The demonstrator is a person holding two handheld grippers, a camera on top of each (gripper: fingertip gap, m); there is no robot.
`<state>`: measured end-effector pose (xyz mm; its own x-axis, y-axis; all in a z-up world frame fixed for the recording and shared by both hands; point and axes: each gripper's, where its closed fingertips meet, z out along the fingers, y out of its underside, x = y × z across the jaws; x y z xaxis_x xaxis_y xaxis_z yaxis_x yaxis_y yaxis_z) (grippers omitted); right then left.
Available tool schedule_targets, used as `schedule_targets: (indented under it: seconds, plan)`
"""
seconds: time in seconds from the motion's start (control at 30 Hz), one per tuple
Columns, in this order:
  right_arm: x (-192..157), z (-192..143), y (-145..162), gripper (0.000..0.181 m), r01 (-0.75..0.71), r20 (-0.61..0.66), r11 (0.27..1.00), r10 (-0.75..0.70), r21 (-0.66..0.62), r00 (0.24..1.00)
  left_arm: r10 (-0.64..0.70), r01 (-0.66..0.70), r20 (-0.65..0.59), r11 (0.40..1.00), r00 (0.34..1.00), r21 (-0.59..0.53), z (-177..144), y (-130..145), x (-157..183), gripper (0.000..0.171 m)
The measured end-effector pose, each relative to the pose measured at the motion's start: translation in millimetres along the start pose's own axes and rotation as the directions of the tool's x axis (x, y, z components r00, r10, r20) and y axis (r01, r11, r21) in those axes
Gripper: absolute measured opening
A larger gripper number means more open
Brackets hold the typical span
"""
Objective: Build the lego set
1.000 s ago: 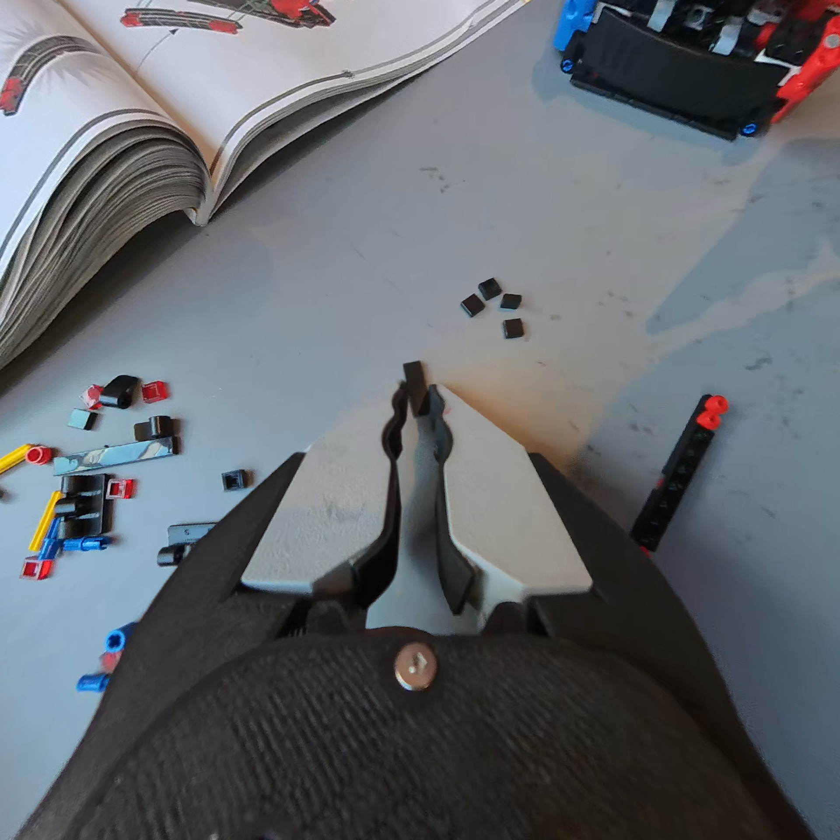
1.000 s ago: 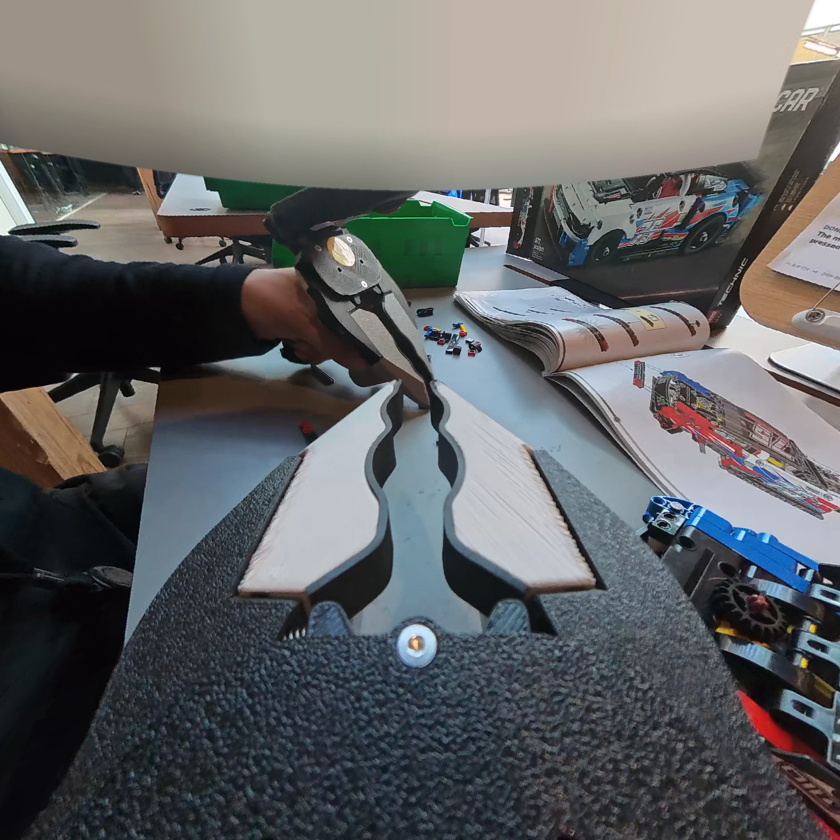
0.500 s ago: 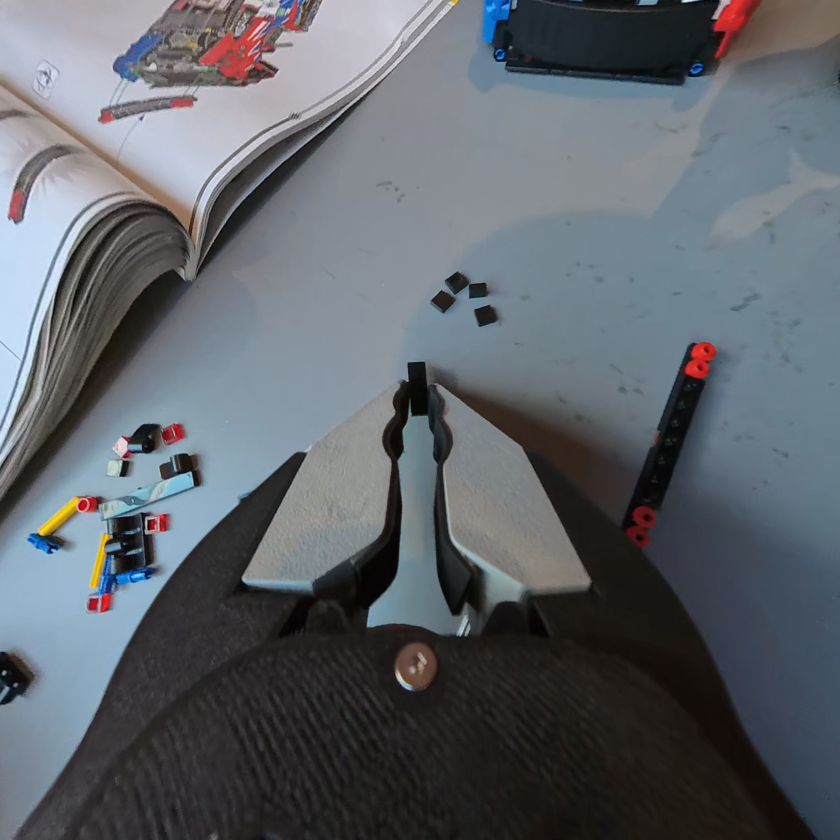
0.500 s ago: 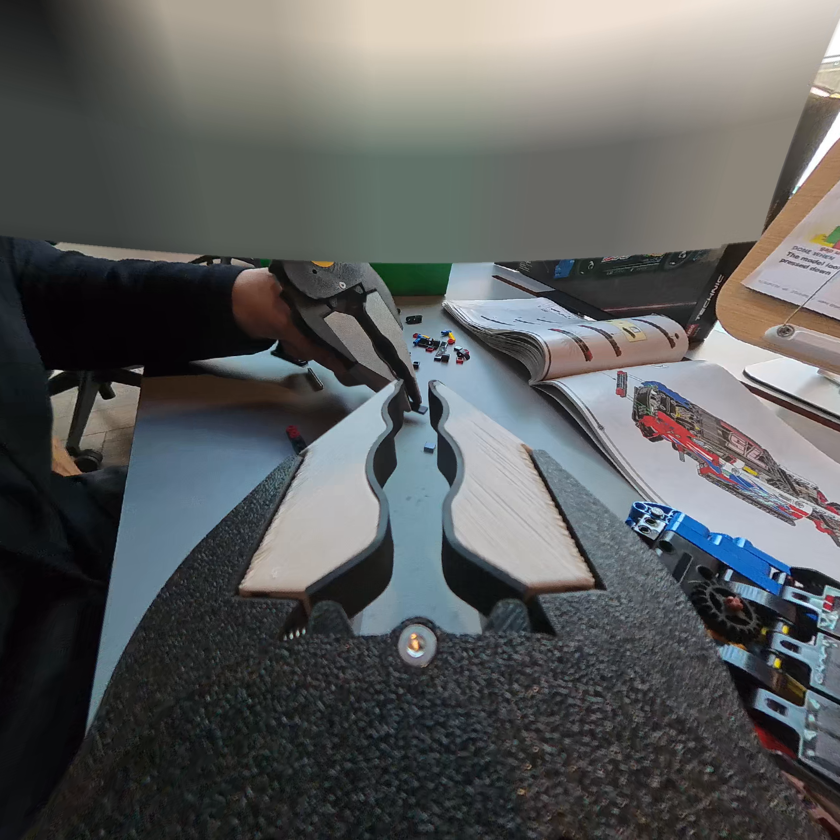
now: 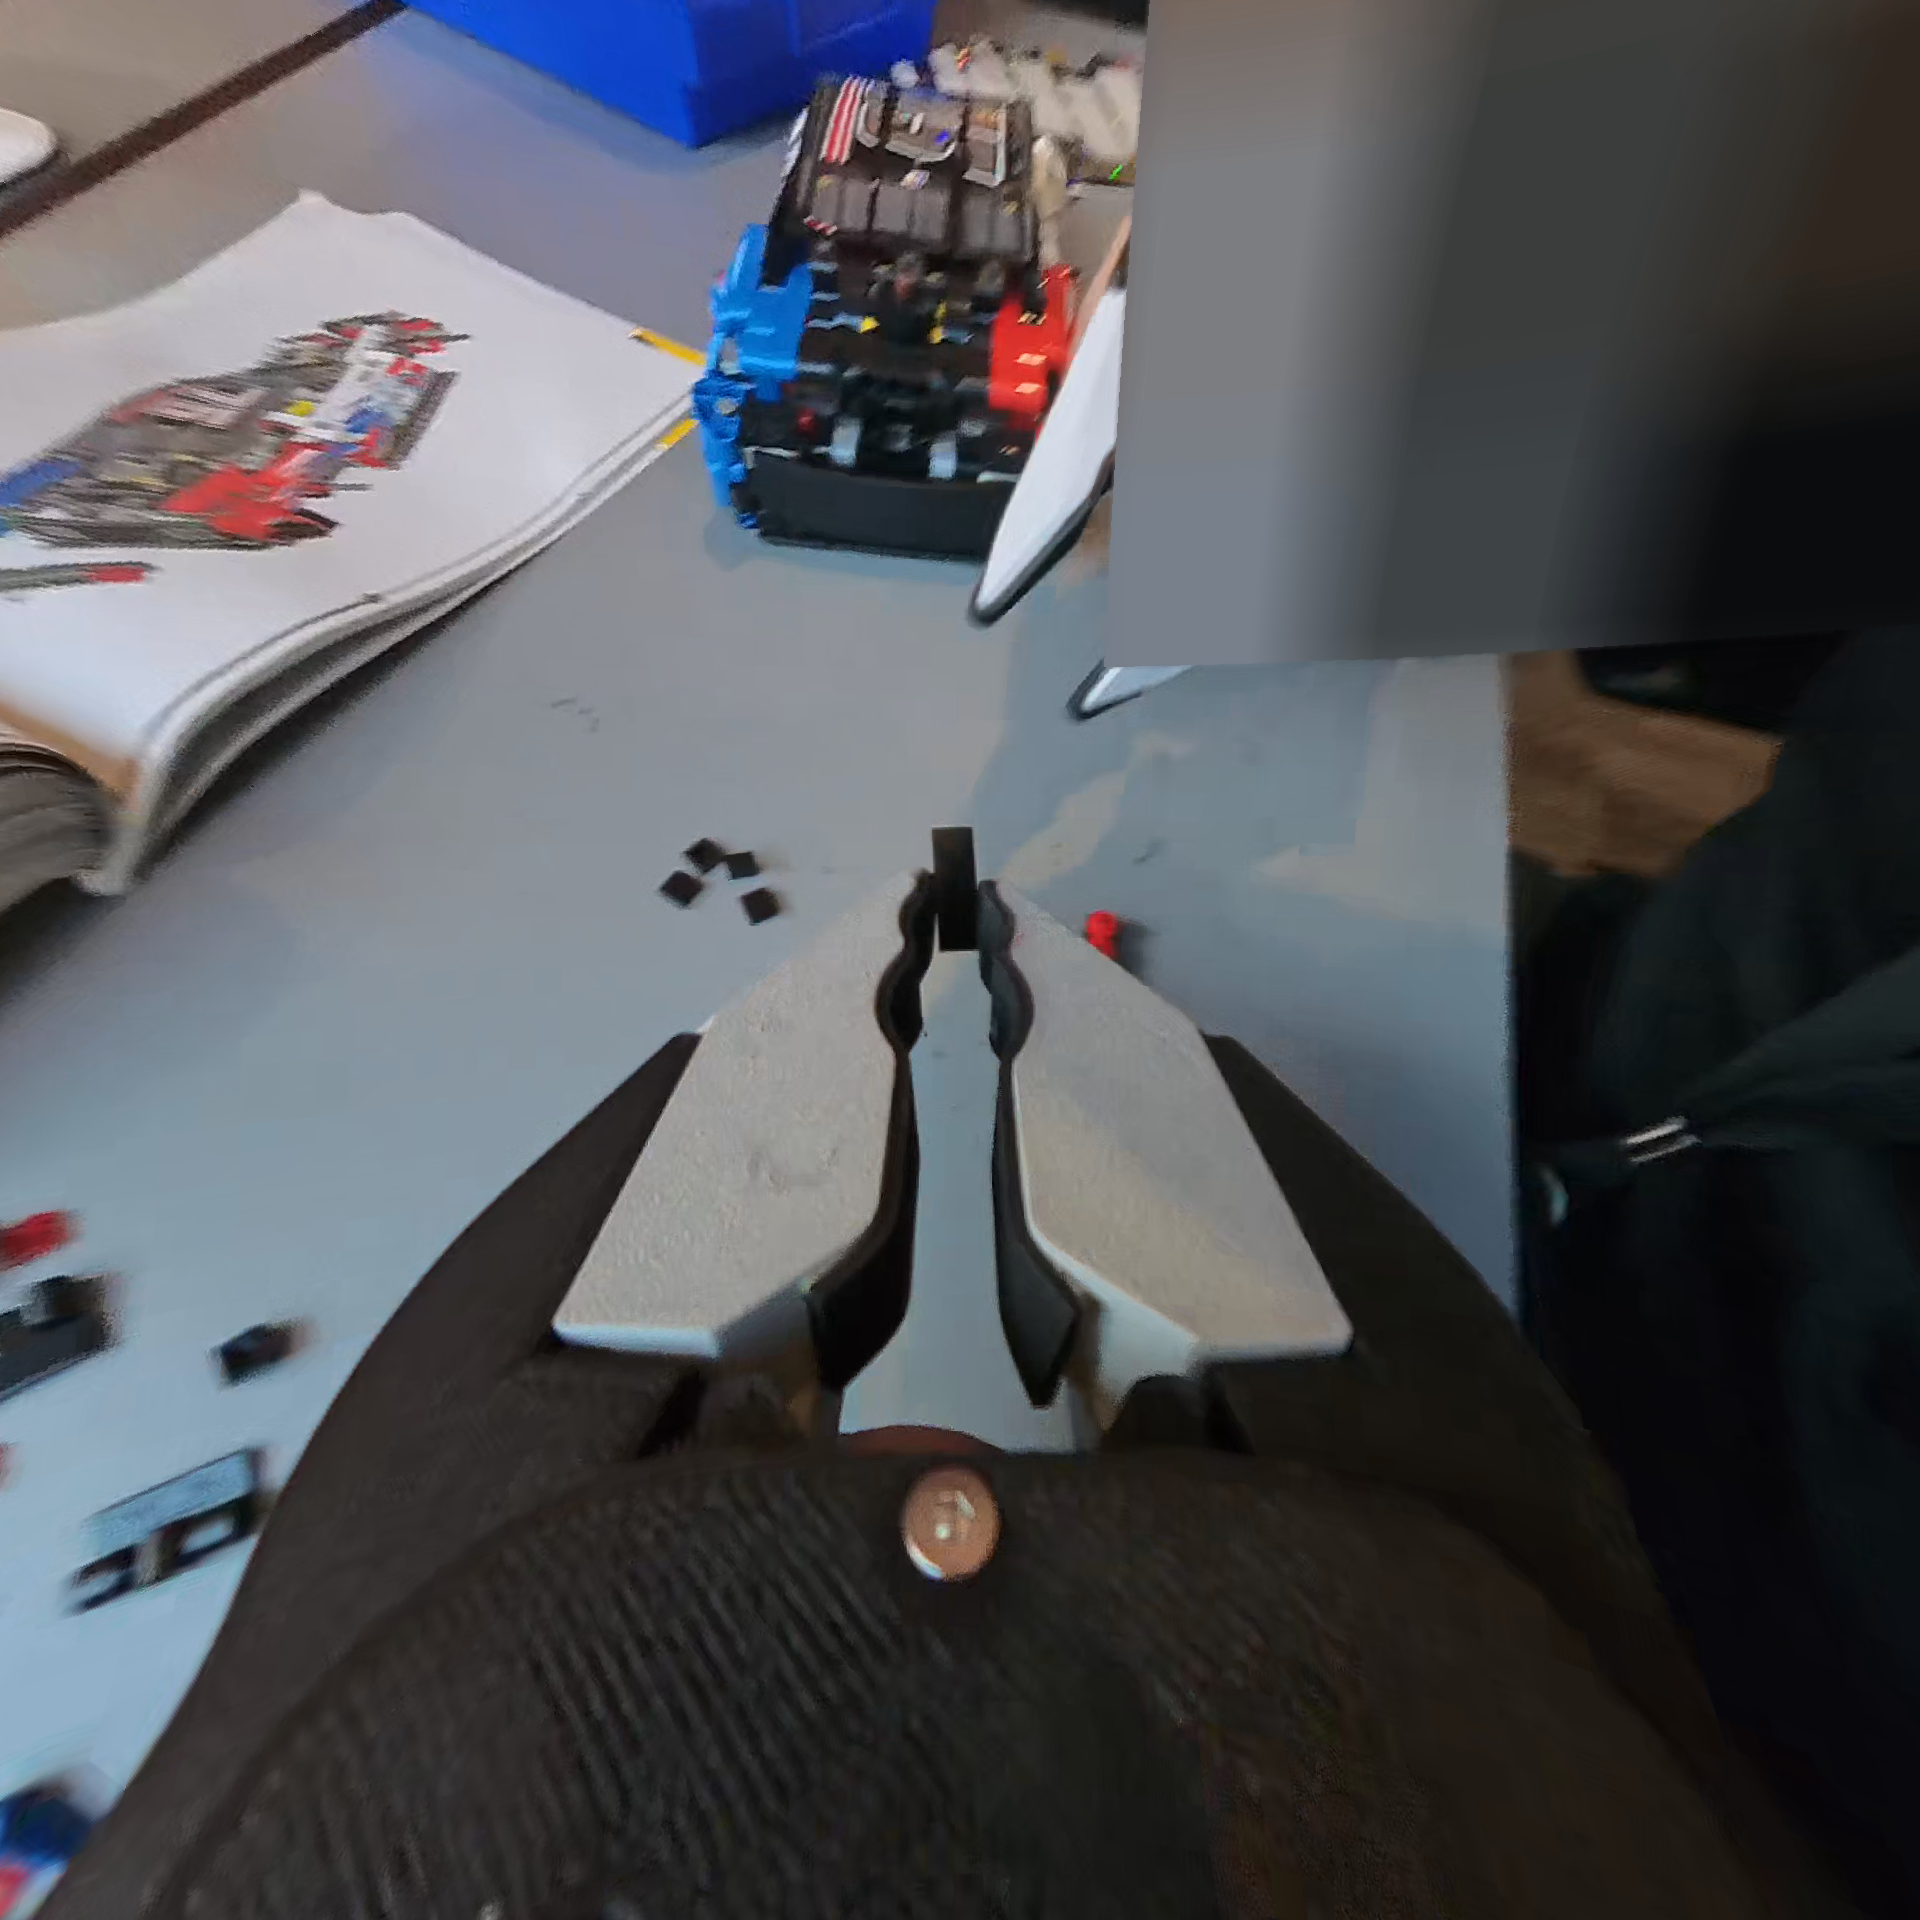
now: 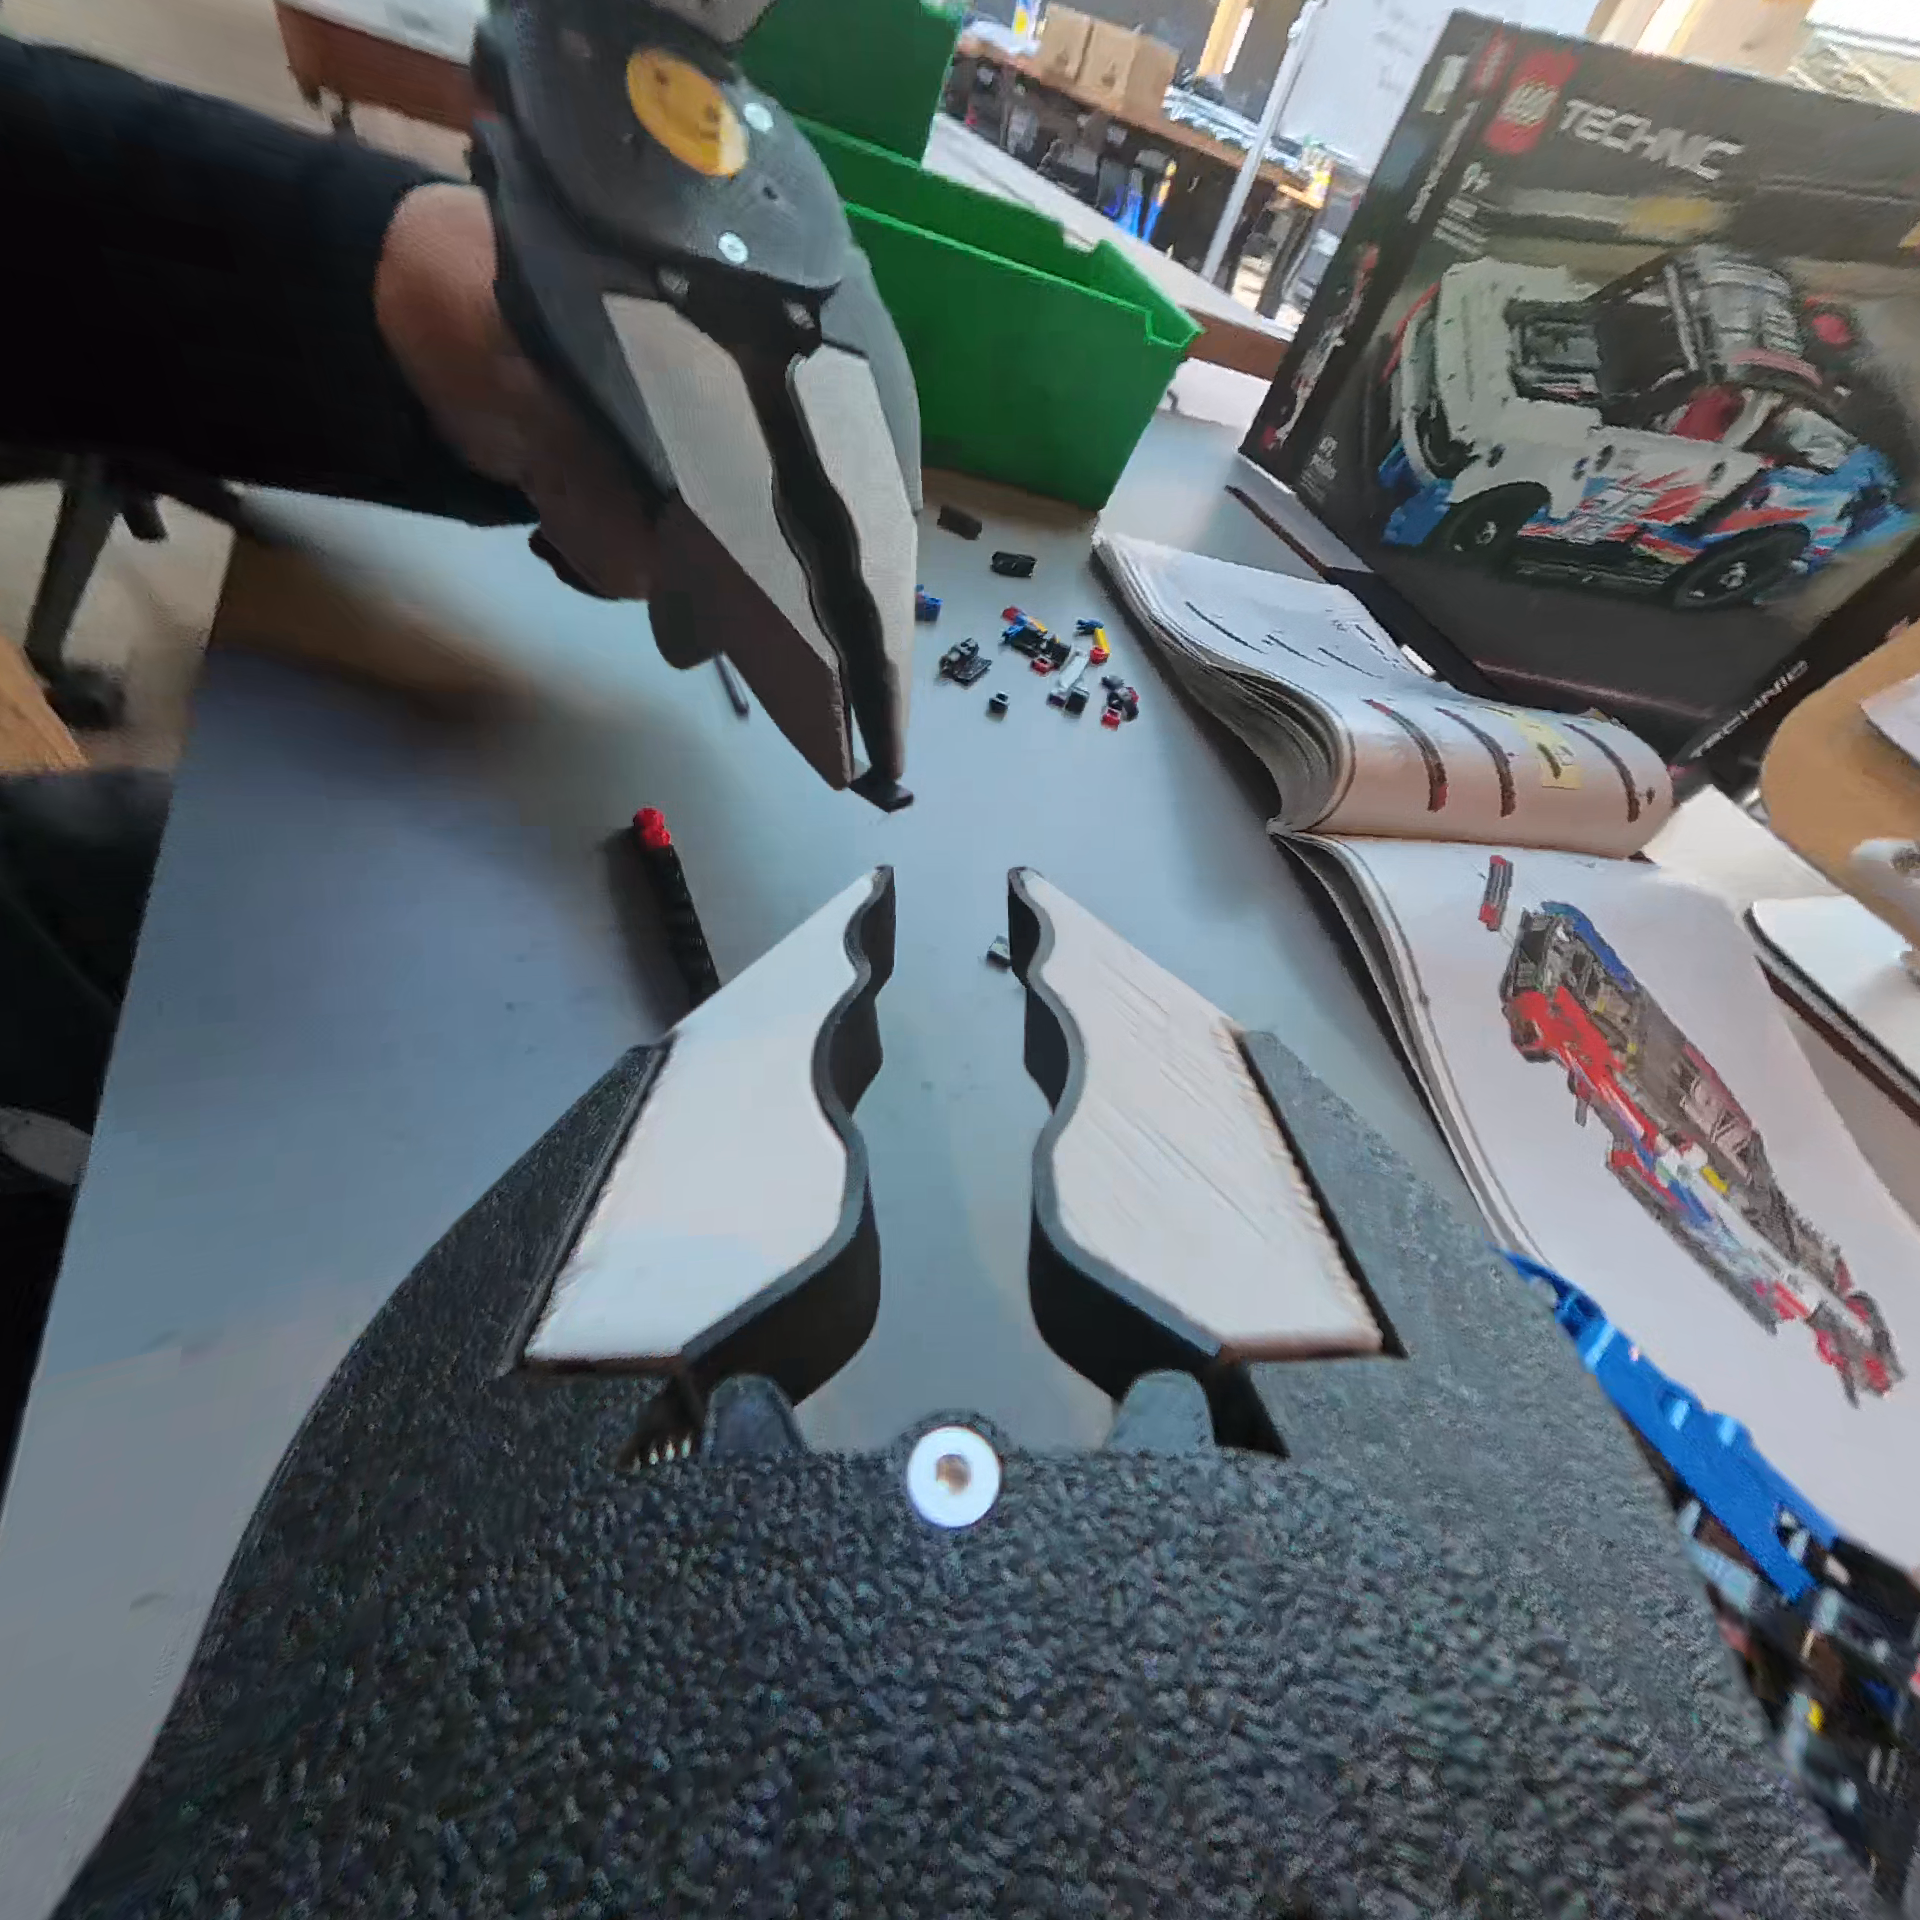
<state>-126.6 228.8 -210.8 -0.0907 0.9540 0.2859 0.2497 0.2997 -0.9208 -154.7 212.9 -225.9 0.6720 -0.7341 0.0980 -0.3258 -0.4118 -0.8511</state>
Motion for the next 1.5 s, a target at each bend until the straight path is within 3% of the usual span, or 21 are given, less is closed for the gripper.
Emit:
schedule_targets:
  seconds: [0.23,0.37,0.6,0.77,0.9,1.1,1.33,1.5]
  plan:
    - [-34,15,-4,0.023,0.319,0.047,0.948,-0.318,-0.016,0.947,0.012,-0.015,-0.073,0.999,0.997,-0.037,4,8,23,0.004]
    - [-41,18,5,0.019,0.331,0.083,0.943,-0.327,-0.04,0.941,0.066,-0.073,-0.092,0.995,0.994,-0.069,7,13,32,0.004]
    - [-40,18,12,0.015,0.363,0.086,0.93,-0.358,-0.051,0.93,0.032,-0.041,-0.125,0.997,0.992,-0.068,11,15,31,0.004]
    - [-37,18,12,0.015,0.333,0.078,0.942,-0.329,-0.05,0.941,0.053,-0.061,-0.096,0.995,0.994,-0.083,11,18,24,0.004]
    - [-21,17,10,0.012,0.169,0.072,0.984,-0.165,-0.05,0.984,0.123,-0.123,-0.011,0.987,0.992,-0.1,5,20,7,0.004]
    - [-22,16,6,0.015,-0.002,0.197,0.999,0.011,-0.043,0.98,0.285,-0.279,0.022,0.949,0.958,-0.145,3,21,14,0.005]
    - [-44,21,10,0.019,0.063,0.291,0.995,-0.036,-0.082,0.956,0.332,-0.33,-0.006,0.934,0.943,-0.135,5,17,25,0.005]
    - [-52,21,11,0.011,0.086,0.333,0.993,-0.052,-0.087,0.942,0.383,-0.386,-0.044,0.917,0.923,-0.1,5,16,36,0.004]
